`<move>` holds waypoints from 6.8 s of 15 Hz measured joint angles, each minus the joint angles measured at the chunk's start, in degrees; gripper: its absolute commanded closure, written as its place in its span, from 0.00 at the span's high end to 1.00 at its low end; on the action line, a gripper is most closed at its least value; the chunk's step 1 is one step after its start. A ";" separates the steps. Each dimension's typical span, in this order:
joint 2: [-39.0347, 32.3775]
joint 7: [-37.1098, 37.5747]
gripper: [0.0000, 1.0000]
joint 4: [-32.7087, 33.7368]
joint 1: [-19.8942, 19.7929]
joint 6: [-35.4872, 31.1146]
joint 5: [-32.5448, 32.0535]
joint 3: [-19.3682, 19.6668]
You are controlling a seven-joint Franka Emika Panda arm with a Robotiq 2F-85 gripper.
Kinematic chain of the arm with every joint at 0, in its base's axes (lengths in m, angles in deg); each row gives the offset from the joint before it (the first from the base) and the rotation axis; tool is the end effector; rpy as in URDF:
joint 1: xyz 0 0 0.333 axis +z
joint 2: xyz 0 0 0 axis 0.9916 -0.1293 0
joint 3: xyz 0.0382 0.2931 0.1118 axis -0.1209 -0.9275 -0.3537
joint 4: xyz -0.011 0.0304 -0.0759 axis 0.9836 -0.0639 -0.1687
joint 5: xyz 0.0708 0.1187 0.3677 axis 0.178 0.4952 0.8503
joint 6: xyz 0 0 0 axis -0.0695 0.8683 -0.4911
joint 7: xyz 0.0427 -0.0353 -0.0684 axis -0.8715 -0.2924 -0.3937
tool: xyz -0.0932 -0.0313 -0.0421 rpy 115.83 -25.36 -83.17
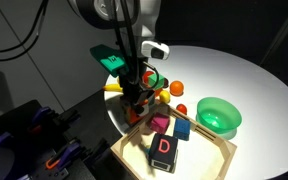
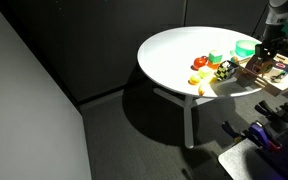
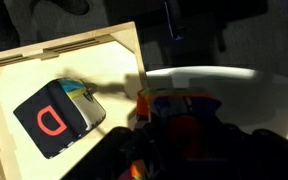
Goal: Move the plush block to the right
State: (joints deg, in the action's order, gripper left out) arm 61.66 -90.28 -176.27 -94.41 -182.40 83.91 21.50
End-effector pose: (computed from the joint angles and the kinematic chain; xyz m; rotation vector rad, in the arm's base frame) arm 0.4326 -0.1864 0.2432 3.0794 -0.4165 -0.3803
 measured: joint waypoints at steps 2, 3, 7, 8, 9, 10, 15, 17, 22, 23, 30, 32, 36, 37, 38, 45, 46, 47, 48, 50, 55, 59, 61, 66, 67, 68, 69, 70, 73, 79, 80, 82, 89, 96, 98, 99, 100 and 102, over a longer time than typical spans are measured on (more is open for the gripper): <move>-0.52 -0.46 0.20 -0.16 -0.92 0.00 0.03 0.77; -0.86 -0.62 0.20 -0.21 -1.32 0.00 0.03 1.18; -2.69 -1.43 0.20 -0.24 -3.01 -0.01 0.03 2.55; -3.13 -1.71 0.20 -0.24 -3.39 -0.01 0.03 2.79; -3.57 -2.04 0.20 -0.24 -3.78 -0.01 0.03 3.07; -3.95 -2.26 0.20 -0.24 -4.14 -0.01 0.03 3.31; -5.05 -2.43 0.77 -0.24 -4.92 -0.01 0.03 4.05; -5.18 -2.43 0.95 -0.24 -4.89 -0.01 0.03 4.04; -5.27 -2.43 1.00 -0.24 -3.99 -0.01 0.02 3.45; -5.26 -2.43 1.00 -0.24 -3.64 -0.01 0.01 3.19; -4.77 -2.40 0.75 -0.25 -0.89 -0.02 -0.04 1.76; -4.53 -2.40 0.66 -0.25 -0.83 -0.02 -0.08 1.72; -4.22 -2.41 0.36 -0.25 -1.10 -0.02 -0.08 1.90; -4.07 -2.41 0.31 -0.25 -1.25 -0.02 -0.08 1.94; -3.94 -2.41 0.24 -0.25 -1.42 -0.02 -0.08 2.00; -1.45 -2.45 0.11 -0.26 -2.91 -0.01 -0.05 3.17; -0.97 -2.49 0.11 -0.26 -3.31 -0.01 0.03 3.42; -0.49 -2.67 0.11 -0.26 -3.74 0.00 0.31 3.71; 0.03 -3.28 0.11 -0.25 -4.22 0.00 1.16 3.98; 1.15 -5.47 0.11 -0.24 -5.29 0.02 4.18 4.47; 3.10 -11.21 0.11 0.42 -7.53 0.82 12.18 5.76; 3.15 -11.58 0.11 2.03 -8.40 1.15 15.55 7.13; 3.02 -11.58 0.11 3.21 -8.92 1.70 17.05 7.59; 1.46 -11.59 0.11 7.82 -10.24 5.17 22.49 8.34; 0.74 -11.59 0.11 8.97 -10.54 6.09 23.49 8.43; -0.18 -11.58 0.11 10.16 -10.87 6.87 24.50 8.51; -1.19 -11.58 0.11 11.28 -11.21 7.52 25.29 8.58; -2.27 -11.58 0.11 12.34 -11.62 8.00 25.93 8.60; -5.20 -11.49 0.14 14.98 -12.94 8.37 27.34 8.62; -8.24 -11.31 0.82 17.59 -14.47 8.34 27.66 8.58; -8.34 -11.31 0.92 17.59 -14.46 8.30 27.65 8.45; -8.37 -11.31 1.00 17.59 -14.44 8.29 27.65 8.09; -8.17 -11.42 0.99 17.31 -13.62 8.03 27.08 6.87; -5.54 -11.46 1.00 13.32 -9.62 5.41 22.99 4.83; -4.53 -11.46 1.00 11.98 -8.33 5.32 21.46 4.24; -4.00 -11.43 1.00 11.32 -7.69 5.32 20.51 4.00; -3.45 -11.34 1.00 10.70 -6.99 5.35 19.24 3.85; -2.19 -10.95 1.00 9.44 -5.74 5.43 16.54 3.57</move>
State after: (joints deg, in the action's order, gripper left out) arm 59.47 -101.24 -166.83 -100.15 -176.97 100.45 25.07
